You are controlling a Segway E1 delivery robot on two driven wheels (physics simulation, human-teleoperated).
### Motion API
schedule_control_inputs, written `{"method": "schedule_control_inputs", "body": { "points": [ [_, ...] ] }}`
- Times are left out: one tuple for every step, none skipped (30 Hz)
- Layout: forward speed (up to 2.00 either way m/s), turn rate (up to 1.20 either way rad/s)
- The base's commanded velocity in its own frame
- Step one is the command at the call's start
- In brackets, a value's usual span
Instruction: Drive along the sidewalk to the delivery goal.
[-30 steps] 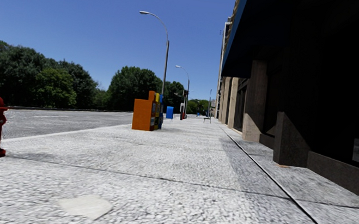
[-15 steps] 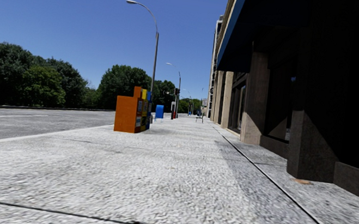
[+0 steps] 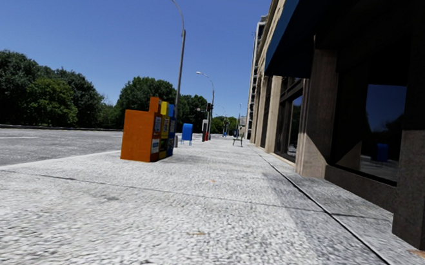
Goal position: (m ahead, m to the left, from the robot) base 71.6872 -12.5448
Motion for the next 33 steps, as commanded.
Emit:
{"method": "schedule_control_inputs", "body": {
  "points": [
    [2.00, 0.00],
    [2.00, 0.00],
    [2.00, 0.00],
    [2.00, 0.00],
    [2.00, 0.00],
    [2.00, 0.00],
    [2.00, 0.00],
    [2.00, 0.00],
    [2.00, 0.00],
    [2.00, 0.00],
    [2.00, 0.00],
    [2.00, 0.00],
    [2.00, 0.00],
    [2.00, 0.00],
    [2.00, 0.00],
    [2.00, 0.00],
    [2.00, 0.00],
    [2.00, 0.00],
    [2.00, 0.00],
    [2.00, 0.00],
    [2.00, 0.00],
    [2.00, 0.00],
    [2.00, 0.00],
    [2.00, 0.00],
    [2.00, 0.00],
    [2.00, 0.00],
    [2.00, 0.00],
    [2.00, 0.00],
    [2.00, 0.00],
    [2.00, 0.00],
    [2.00, 0.00],
    [2.00, 0.00],
    [2.00, 0.00]
  ]
}}
